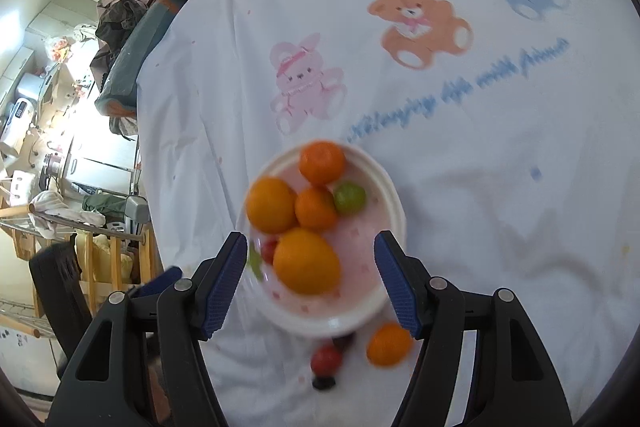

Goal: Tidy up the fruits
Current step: 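Withdraw both tools from the bowl toward the remaining loose fruits, then close the left tool around the second red cherry tomato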

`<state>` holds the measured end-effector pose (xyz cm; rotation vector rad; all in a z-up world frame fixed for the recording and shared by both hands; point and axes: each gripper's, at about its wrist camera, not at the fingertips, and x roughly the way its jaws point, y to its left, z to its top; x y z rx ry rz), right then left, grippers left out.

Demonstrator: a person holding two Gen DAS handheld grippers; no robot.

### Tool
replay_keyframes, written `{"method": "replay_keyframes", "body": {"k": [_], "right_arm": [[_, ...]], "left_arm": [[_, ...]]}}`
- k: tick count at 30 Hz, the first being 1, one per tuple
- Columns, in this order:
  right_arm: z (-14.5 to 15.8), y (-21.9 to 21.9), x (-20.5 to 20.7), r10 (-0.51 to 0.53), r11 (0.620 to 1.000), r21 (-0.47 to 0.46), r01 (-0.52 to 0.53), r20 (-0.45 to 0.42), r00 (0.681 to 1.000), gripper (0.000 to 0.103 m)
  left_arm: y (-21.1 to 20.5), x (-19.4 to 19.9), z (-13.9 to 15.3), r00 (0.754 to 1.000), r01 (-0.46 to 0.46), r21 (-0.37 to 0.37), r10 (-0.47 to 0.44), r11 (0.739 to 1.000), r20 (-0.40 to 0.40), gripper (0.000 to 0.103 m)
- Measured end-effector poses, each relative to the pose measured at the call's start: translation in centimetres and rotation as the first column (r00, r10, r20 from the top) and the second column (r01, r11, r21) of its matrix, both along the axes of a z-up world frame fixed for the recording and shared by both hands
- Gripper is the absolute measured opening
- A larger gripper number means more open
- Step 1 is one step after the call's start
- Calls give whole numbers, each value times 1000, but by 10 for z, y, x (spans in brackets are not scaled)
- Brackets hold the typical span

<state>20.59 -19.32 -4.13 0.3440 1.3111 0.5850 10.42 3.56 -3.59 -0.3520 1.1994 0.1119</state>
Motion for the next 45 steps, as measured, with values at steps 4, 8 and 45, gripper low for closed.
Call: {"method": "replay_keyframes", "body": {"k": [4,8,45], "right_arm": [[1,-20,-28,-17,1000,-5,17,-4,1000,69],[-1,-38,-56,-34,999,-13,34,-2,999,69],[-30,-96,-85,-167,986,-5,167,-62,984,69]], "left_arm": [[-6,-21,5,1000,1,-27,-1,1000,9,75],[-15,-41,8,1000,16,-16,-15,1000,20,75],[-126,-30,-87,951,296,32,-292,955,-101,27]]}}
